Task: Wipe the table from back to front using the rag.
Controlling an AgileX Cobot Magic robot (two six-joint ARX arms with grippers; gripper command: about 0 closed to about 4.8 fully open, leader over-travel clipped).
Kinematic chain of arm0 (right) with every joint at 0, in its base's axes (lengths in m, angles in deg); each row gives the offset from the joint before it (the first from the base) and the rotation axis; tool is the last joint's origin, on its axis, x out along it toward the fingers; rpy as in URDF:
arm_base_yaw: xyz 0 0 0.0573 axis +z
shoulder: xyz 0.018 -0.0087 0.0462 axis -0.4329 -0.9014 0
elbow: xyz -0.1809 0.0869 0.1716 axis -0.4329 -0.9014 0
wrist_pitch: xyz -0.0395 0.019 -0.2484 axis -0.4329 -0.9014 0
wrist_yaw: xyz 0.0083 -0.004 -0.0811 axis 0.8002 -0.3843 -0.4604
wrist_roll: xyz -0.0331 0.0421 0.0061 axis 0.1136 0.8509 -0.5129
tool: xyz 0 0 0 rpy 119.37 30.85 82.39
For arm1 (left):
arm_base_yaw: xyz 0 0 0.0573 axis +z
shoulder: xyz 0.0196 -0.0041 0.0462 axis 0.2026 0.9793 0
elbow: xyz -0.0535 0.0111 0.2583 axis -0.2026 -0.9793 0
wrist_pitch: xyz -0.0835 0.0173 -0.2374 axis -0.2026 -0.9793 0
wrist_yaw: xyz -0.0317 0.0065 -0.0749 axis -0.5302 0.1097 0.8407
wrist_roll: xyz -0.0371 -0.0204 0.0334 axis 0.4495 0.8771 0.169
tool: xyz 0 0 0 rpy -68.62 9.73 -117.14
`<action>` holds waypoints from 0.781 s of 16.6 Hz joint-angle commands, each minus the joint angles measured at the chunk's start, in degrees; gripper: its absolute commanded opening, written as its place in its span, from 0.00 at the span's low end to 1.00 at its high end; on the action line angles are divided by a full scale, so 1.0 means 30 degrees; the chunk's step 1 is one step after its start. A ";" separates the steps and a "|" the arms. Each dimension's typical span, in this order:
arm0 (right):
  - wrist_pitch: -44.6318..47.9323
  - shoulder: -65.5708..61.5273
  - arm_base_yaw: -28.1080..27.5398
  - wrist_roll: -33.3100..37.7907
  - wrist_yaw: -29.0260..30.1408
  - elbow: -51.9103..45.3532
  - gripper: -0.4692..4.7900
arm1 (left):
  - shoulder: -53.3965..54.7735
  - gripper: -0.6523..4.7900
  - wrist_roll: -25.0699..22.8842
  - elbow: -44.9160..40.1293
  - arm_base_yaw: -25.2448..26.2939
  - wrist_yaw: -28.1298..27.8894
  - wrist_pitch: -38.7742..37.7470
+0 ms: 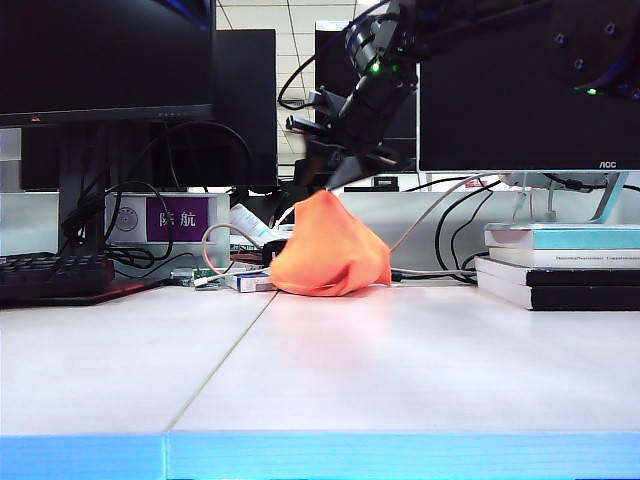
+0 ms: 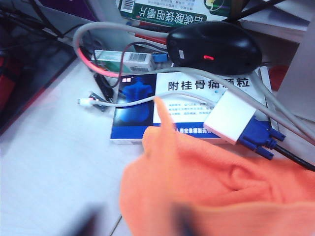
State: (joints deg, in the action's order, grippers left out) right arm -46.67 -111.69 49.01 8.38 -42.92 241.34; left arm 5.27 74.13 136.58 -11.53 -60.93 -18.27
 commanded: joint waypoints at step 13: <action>-0.1195 0.1916 0.0066 -0.0117 0.0845 0.0160 0.10 | 0.5406 0.11 -0.0991 0.0080 0.1668 0.6805 0.5071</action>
State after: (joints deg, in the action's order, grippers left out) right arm -50.21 -107.51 49.10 8.34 -40.69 241.42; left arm 22.80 71.32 136.28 -6.53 -41.05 -4.35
